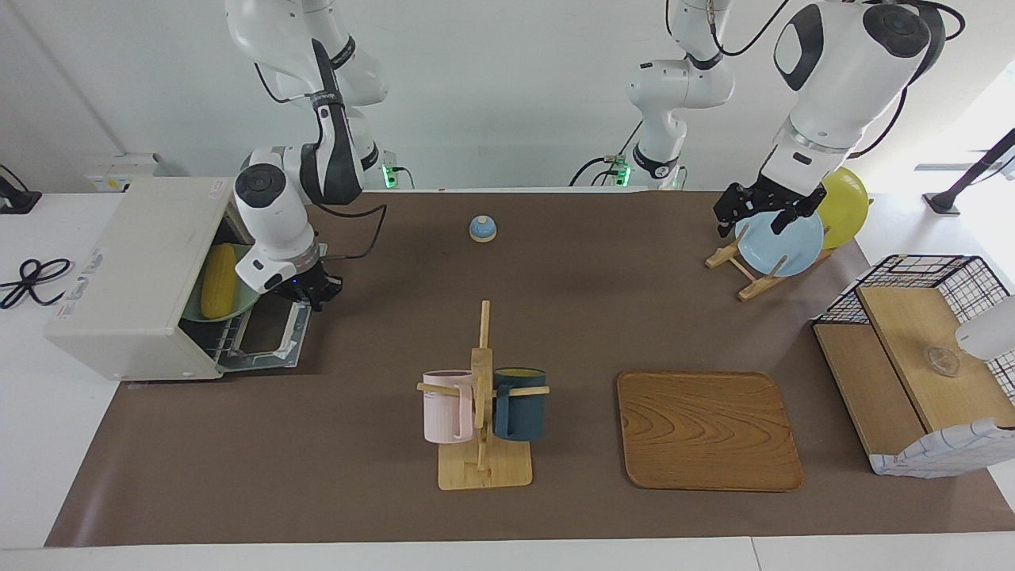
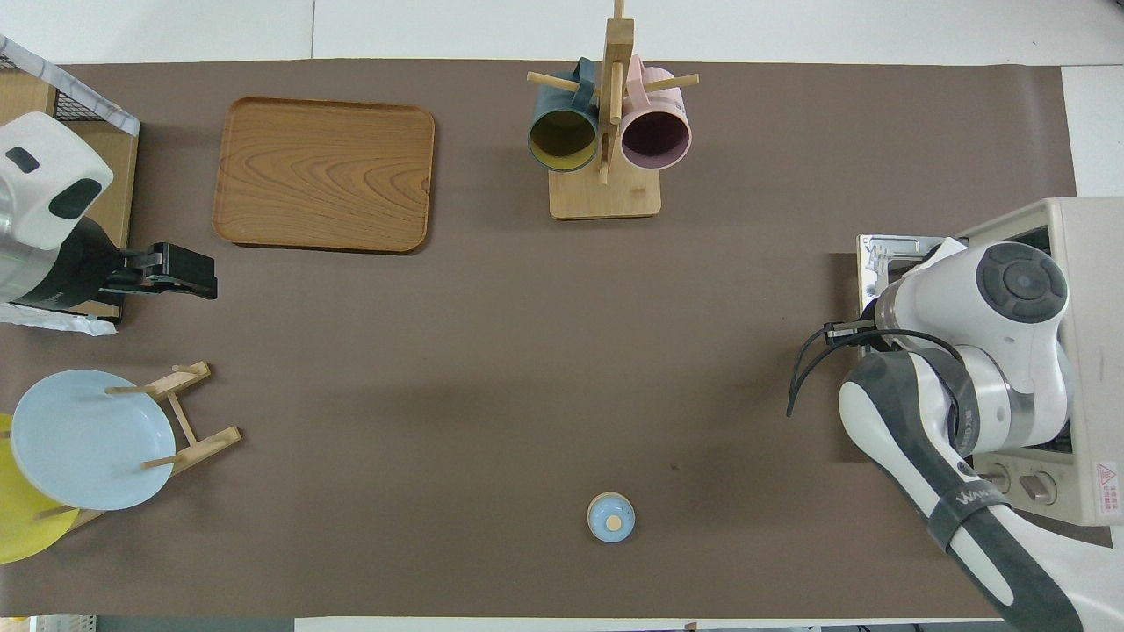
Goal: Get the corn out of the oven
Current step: 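Reach the right gripper into the open toaster oven toward the plate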
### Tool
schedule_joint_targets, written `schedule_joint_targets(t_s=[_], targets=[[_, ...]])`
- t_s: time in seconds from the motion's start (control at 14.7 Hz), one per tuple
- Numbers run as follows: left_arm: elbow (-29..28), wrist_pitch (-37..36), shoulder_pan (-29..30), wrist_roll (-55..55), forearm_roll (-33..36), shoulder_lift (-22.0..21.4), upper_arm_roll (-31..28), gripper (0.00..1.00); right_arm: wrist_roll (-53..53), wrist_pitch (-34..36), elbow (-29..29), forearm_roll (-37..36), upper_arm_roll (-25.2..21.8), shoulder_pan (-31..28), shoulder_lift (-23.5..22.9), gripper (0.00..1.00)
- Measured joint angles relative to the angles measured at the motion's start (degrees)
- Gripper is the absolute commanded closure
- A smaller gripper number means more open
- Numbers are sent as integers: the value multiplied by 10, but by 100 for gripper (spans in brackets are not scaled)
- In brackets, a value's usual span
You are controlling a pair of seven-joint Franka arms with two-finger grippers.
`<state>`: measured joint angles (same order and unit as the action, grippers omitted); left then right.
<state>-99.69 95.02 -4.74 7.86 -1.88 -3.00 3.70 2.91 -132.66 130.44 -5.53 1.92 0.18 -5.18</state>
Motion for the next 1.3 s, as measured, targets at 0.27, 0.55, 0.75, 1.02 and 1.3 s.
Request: schedule_joint_targets(t_s=[0.27,0.55,0.75,1.02,1.3], targets=[[0,0,0,0,0,0,0,0,0,-16,-2,0,0,-1,-22,100],[0,0,0,0,0,0,0,0,12,-16,-2,7,0,-1,-22,100],[0,0,0,0,0,0,0,0,14,-10,-5,28,2,-8,-22,100],[0,0,0,0,0,0,0,0,42,31,-27,27,21,-18,-22,100],[0,0,0,0,0,0,0,0,52,85,-61,27,32,-20,-16,100]])
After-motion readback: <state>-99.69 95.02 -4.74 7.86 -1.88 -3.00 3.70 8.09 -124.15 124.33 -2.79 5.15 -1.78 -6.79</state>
